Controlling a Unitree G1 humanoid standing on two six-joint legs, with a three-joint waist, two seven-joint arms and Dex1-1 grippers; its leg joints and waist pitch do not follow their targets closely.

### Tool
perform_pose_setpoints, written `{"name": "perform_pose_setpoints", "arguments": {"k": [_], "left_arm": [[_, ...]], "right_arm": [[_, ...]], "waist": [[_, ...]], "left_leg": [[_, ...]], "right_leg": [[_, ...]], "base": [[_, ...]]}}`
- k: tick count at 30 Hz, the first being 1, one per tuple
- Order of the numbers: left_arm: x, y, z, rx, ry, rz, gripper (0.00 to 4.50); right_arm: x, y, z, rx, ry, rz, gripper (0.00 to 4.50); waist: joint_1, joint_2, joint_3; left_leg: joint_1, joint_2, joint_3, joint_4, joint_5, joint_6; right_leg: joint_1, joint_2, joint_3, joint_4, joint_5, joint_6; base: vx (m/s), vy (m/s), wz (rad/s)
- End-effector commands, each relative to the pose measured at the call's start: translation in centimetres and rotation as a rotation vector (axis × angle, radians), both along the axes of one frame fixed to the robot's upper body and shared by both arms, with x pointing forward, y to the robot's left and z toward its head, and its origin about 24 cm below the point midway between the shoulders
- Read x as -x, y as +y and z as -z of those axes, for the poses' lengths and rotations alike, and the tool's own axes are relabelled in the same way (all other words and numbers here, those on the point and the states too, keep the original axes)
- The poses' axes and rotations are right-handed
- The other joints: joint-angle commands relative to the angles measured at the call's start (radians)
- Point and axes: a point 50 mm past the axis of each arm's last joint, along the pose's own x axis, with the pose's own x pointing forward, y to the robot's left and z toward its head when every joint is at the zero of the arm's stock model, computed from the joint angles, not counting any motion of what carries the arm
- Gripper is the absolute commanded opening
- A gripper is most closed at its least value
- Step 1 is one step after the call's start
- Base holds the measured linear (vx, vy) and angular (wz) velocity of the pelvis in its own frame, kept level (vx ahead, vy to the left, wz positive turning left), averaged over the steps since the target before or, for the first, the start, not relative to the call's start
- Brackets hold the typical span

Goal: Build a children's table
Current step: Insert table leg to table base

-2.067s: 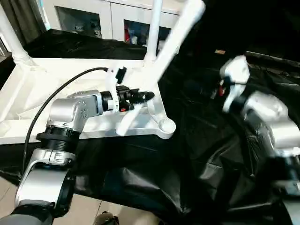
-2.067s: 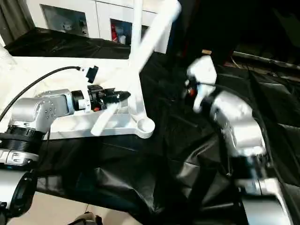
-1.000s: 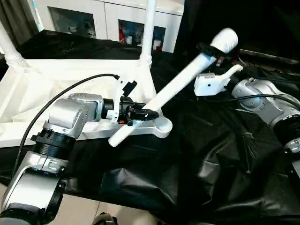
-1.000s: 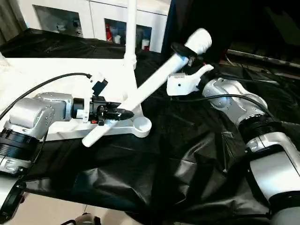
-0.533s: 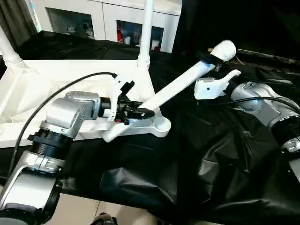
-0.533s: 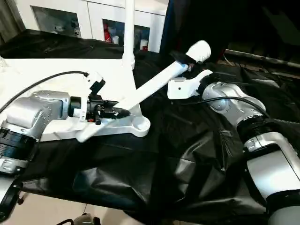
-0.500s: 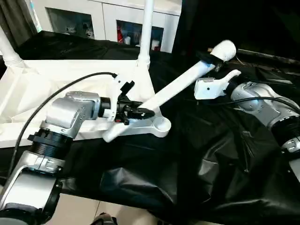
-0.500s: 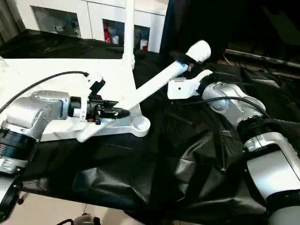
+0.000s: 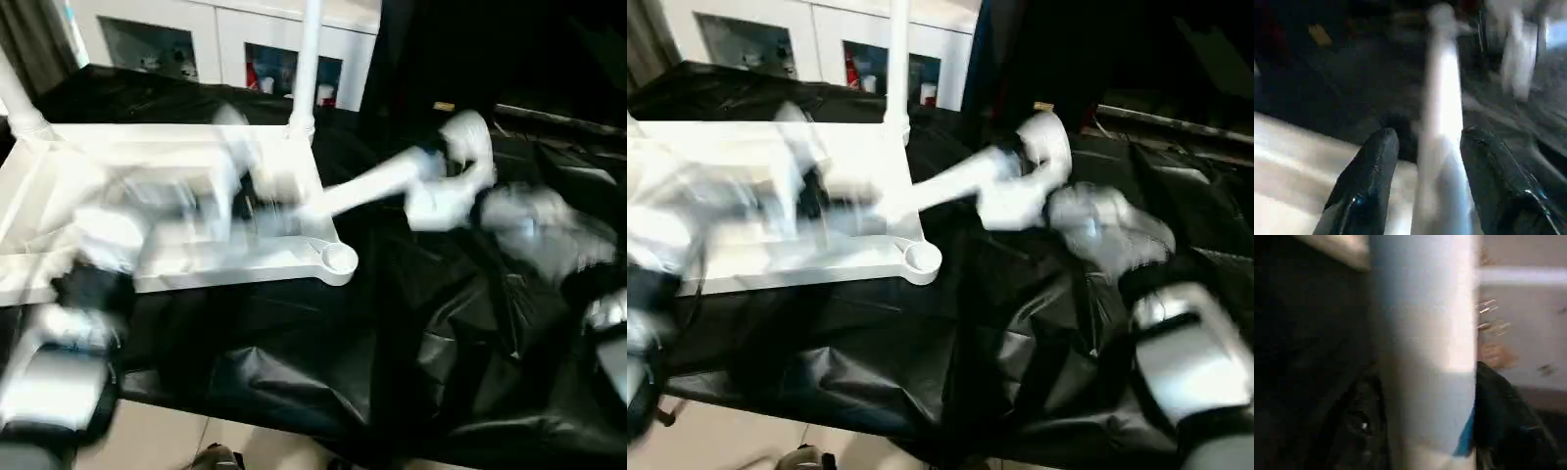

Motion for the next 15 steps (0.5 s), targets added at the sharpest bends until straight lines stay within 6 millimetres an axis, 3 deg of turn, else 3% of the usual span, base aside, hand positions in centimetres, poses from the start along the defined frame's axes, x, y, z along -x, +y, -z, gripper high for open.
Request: {"name": "perform_pose_setpoints", "arguments": {"k": [1,7,10,11,14,15], "left_arm": [[-0.4,0.1,-1.0,0.079,-0.052,-0.025,2.61],[-1.1,2.1,-3.6,0.314,-0.119,-0.105,2.61],[-2.2,3.9,-5.0,0.418,-0.214,-0.288,2.61],[-2.5,4.6,-5.3,0.428,-0.244,-0.360,2.61],[-3.5,7.1,-5.3,0.397,-0.301,-0.638,2.61],[-3.6,7.2,-5.3,0.394,-0.303,-0.650,2.61]], "right_arm": [[-0.3,-0.4,-1.0,-0.028,-0.019,0.023,2.07],[-0.2,-0.6,-0.6,-0.065,0.020,0.045,1.86],[-0.1,-1.0,0.0,-0.110,0.070,0.081,1.84],[-0.1,-1.2,0.2,-0.120,0.081,0.095,1.84],[0.1,-2.2,1.3,-0.239,0.158,0.194,1.84],[0.1,-2.3,1.4,-0.263,0.167,0.203,1.84]], "waist": [[-0.001,0.007,-0.082],[-0.010,0.008,-0.085],[-0.009,0.011,-0.086],[-0.009,0.006,-0.087],[-0.008,0.006,-0.087],[-0.008,0.006,-0.088]], "left_leg": [[0.011,0.009,-0.007,-0.055,-0.195,-0.012],[0.010,0.008,-0.008,-0.053,-0.192,-0.001],[0.013,0.009,-0.006,-0.052,-0.189,0.013],[0.010,0.008,-0.006,-0.050,-0.184,0.019],[0.008,0.012,-0.009,-0.050,-0.168,0.031],[0.009,0.012,-0.008,-0.049,-0.171,0.034]], "right_leg": [[0.061,-0.051,0.042,-0.064,-0.061,-0.203],[0.061,-0.051,0.041,-0.061,-0.055,-0.212],[0.057,-0.049,0.041,-0.062,-0.027,-0.227],[0.060,-0.049,0.041,-0.062,-0.017,-0.227],[0.060,-0.051,0.040,-0.058,0.006,-0.229],[0.060,-0.052,0.040,-0.057,0.004,-0.228]], "base": [[0.000,0.000,0.00],[0.000,0.000,0.00],[0.000,0.000,0.00],[0.000,0.000,0.00],[0.000,0.000,0.00],[0.000,0.000,0.00]]}}
